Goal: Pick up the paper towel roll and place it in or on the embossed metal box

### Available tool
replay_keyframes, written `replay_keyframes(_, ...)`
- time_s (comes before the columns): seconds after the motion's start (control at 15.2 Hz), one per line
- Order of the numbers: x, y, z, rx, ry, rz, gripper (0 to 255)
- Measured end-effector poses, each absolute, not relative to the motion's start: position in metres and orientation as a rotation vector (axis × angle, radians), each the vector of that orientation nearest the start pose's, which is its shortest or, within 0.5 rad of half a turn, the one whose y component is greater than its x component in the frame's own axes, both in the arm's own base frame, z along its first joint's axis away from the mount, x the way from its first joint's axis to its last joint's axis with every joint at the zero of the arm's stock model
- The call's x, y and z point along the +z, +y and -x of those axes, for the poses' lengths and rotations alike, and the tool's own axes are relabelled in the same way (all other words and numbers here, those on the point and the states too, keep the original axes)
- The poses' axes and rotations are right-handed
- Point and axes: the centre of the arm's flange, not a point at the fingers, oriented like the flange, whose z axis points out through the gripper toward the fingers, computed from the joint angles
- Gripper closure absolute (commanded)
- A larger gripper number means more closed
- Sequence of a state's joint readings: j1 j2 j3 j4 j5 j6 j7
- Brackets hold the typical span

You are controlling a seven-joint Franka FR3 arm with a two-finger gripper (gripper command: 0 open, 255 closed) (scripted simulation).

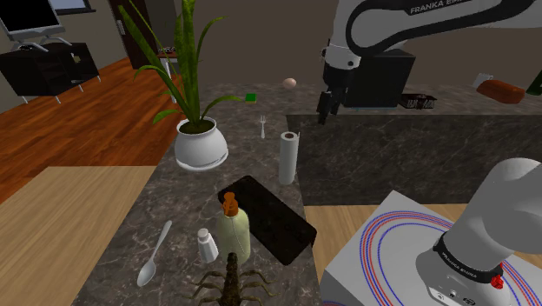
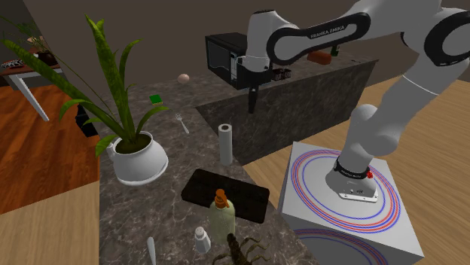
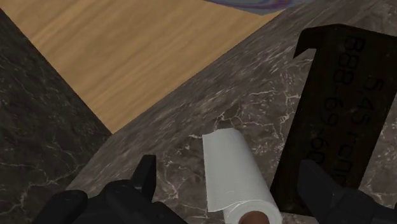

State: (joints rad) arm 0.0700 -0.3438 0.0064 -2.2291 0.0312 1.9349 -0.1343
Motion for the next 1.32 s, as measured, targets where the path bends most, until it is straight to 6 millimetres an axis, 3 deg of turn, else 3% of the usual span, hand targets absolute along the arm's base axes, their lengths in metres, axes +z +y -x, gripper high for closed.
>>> replay_keyframes(0.73, 0.449, 0.113, -0.552, -0.104, -0.698, 3.100, 0)
replay_keyframes(1.32, 0.406, 0.118, -0.561, -0.106, -0.723, 3.098, 0)
